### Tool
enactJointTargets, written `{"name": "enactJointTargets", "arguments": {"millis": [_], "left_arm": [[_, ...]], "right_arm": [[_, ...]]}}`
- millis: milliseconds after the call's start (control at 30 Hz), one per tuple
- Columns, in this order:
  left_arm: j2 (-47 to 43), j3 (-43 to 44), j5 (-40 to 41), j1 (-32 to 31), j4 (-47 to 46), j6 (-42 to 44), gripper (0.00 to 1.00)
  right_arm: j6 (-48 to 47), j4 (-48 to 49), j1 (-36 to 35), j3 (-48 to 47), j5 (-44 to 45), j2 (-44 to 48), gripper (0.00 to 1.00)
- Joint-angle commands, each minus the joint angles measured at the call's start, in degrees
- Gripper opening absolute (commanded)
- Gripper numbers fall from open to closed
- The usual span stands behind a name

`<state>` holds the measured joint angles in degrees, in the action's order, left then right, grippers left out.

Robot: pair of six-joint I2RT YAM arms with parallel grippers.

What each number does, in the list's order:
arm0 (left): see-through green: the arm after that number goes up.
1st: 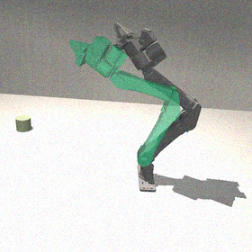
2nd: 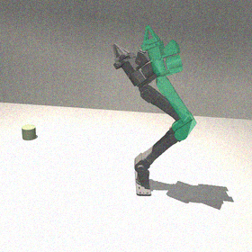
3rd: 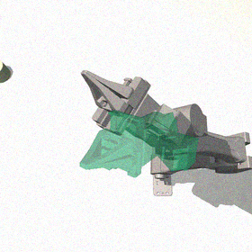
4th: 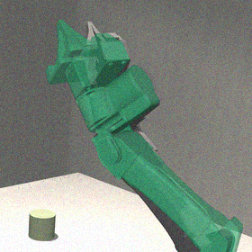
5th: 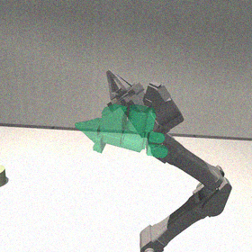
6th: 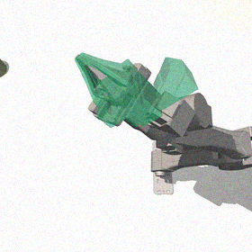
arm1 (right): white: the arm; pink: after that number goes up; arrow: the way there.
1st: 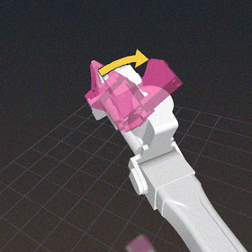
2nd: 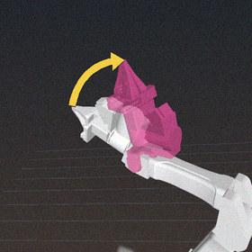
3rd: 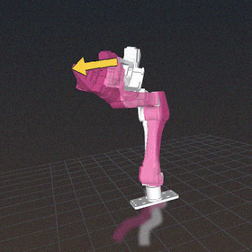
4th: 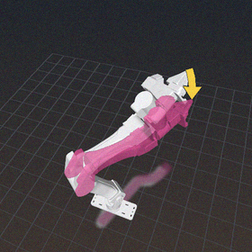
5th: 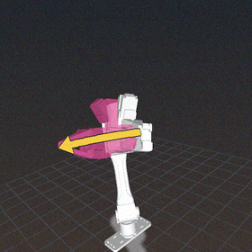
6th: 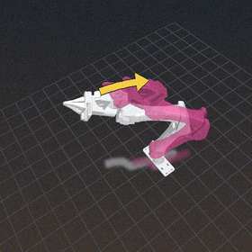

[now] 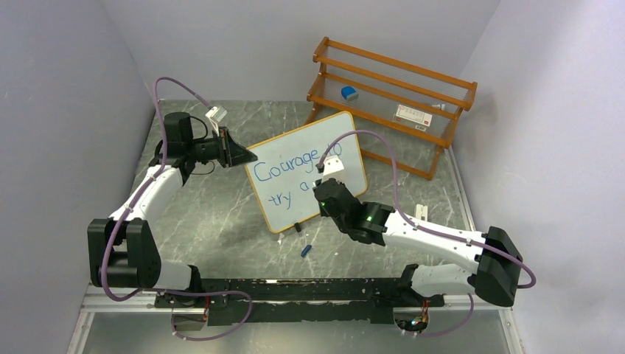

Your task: Write a sentence on the whiteboard

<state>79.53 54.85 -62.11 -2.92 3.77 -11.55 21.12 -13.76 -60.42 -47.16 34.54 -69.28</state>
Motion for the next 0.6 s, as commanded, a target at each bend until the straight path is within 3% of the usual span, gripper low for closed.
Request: {"name": "enactJointTargets", "arguments": {"millis": [0,567], "left_arm": [[2.11,-0.40,4.58,-1.74,4.13,3.00,0.05],[2.04,-0.53,4.45,-1.74,4.06,2.95,0.05]], "right_arm": [[-0.63,2.82,0.80,0.40,1.12,0.02,0.00],[-0.38,2.93,1.39,0.07,0.45,-1.98,0.00]]}}
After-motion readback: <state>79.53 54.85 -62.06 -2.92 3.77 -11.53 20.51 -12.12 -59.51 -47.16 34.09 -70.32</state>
